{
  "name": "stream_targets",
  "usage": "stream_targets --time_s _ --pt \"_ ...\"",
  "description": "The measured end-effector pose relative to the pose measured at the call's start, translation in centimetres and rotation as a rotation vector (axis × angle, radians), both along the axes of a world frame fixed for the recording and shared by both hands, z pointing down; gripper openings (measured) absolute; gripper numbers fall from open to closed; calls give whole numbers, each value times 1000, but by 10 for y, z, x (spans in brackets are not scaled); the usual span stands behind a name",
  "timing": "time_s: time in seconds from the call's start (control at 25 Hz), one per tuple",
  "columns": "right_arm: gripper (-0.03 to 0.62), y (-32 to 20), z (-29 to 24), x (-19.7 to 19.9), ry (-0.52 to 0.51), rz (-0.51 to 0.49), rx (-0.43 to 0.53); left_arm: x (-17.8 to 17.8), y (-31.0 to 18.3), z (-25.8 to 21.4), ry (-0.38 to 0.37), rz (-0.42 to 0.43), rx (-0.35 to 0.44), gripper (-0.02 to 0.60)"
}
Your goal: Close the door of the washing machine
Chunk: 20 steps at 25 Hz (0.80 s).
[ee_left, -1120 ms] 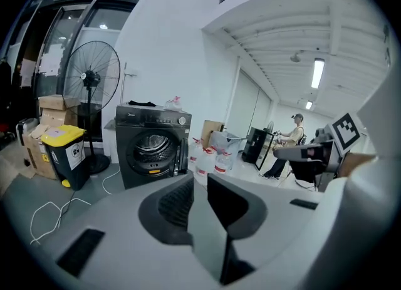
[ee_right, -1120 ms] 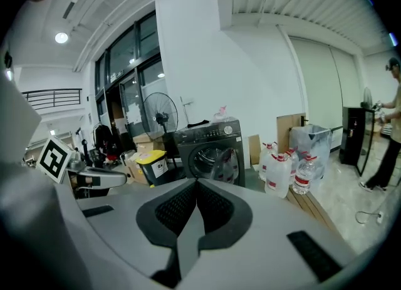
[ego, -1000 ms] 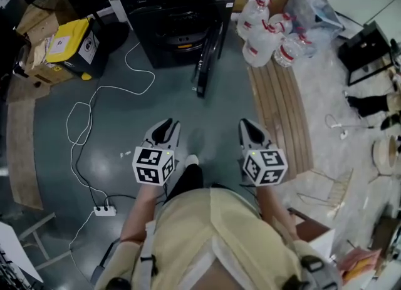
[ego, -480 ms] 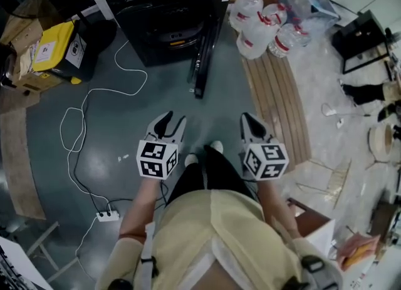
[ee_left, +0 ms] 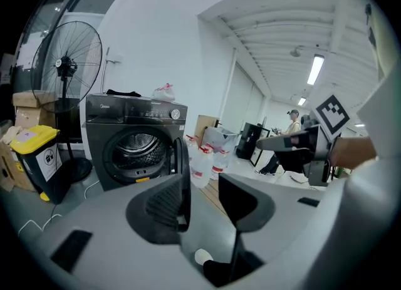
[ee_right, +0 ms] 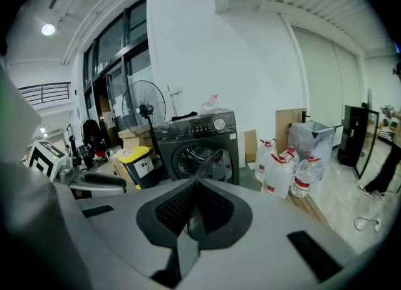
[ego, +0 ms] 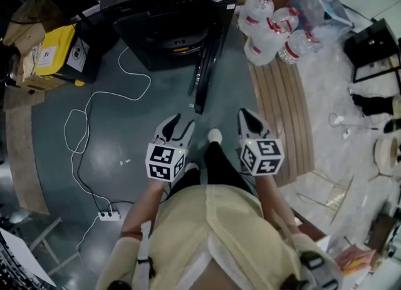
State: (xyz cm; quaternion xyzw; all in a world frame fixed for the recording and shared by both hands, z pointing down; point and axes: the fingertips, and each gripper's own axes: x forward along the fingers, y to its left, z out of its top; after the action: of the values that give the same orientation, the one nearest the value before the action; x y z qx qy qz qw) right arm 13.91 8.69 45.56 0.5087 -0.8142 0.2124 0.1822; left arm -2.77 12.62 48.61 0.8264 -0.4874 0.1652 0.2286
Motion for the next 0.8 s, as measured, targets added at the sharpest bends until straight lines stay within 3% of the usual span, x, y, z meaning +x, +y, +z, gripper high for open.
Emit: stream_targets --time_s 0.32,0.8 --pt "6 -61 28 5 -4 -53 -58 18 -60 36 -43 -10 -74 164" --pt "6 -111 77 9 10 -98 -146 36 -119 91 -94 -6 -166 164"
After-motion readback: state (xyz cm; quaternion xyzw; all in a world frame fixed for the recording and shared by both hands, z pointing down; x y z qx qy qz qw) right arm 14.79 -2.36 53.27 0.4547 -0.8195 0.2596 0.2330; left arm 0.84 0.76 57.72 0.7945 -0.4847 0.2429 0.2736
